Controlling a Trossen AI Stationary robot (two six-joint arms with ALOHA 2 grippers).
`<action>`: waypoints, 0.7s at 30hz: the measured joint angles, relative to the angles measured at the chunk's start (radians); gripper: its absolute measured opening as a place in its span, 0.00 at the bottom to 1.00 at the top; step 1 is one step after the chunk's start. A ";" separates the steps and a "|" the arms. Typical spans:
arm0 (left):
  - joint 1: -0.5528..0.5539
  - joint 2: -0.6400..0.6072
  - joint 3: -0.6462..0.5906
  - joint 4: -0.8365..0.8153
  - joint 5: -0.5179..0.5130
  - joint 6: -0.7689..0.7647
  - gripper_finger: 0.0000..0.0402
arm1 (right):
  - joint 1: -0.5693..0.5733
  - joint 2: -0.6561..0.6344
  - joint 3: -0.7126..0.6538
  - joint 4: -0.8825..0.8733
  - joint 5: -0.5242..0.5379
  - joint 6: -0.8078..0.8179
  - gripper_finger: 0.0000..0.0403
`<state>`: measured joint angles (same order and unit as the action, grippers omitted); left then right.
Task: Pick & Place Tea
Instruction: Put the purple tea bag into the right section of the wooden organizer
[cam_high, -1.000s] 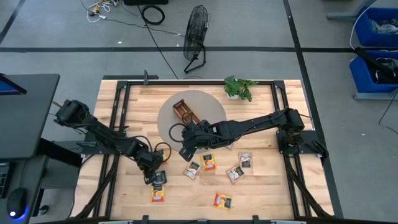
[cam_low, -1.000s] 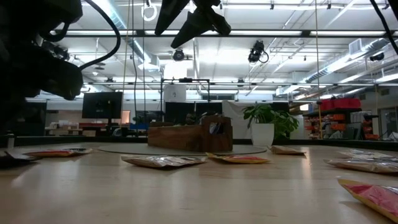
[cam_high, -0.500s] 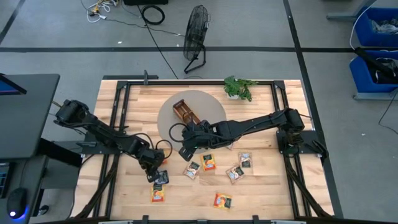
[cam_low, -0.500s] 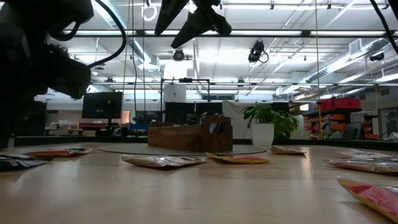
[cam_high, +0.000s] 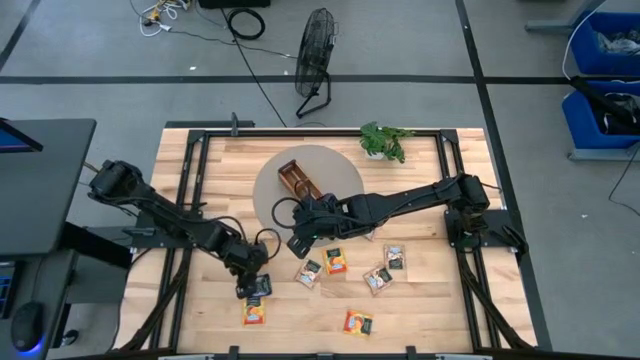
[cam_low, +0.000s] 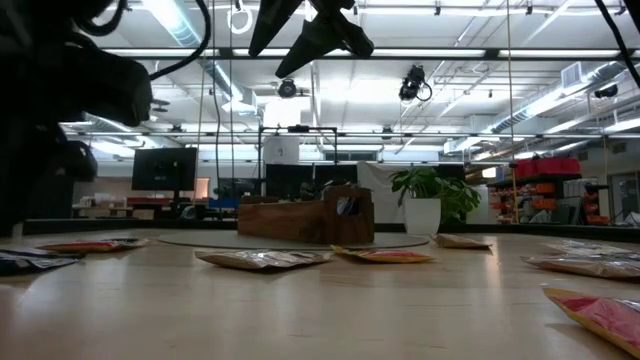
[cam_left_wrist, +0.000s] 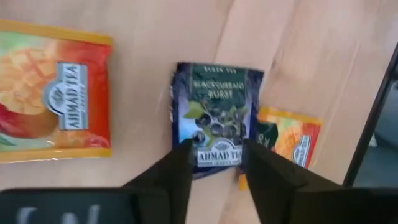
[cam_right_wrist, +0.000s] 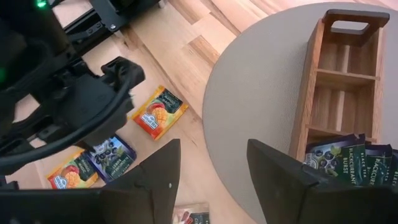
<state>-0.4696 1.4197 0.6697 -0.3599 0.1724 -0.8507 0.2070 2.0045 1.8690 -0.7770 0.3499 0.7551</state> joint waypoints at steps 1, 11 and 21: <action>-0.008 0.000 0.000 0.000 -0.010 0.007 0.41 | 0.000 0.000 0.000 0.000 0.000 0.000 0.48; -0.051 0.000 -0.002 -0.075 -0.159 0.075 0.59 | 0.000 0.000 0.000 0.000 0.001 -0.001 0.48; -0.085 0.092 0.000 -0.052 -0.163 0.104 0.58 | 0.000 0.000 0.000 -0.001 0.036 -0.009 0.48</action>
<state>-0.5545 1.5115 0.6700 -0.4119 0.0097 -0.7467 0.2066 2.0045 1.8690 -0.7777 0.3855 0.7460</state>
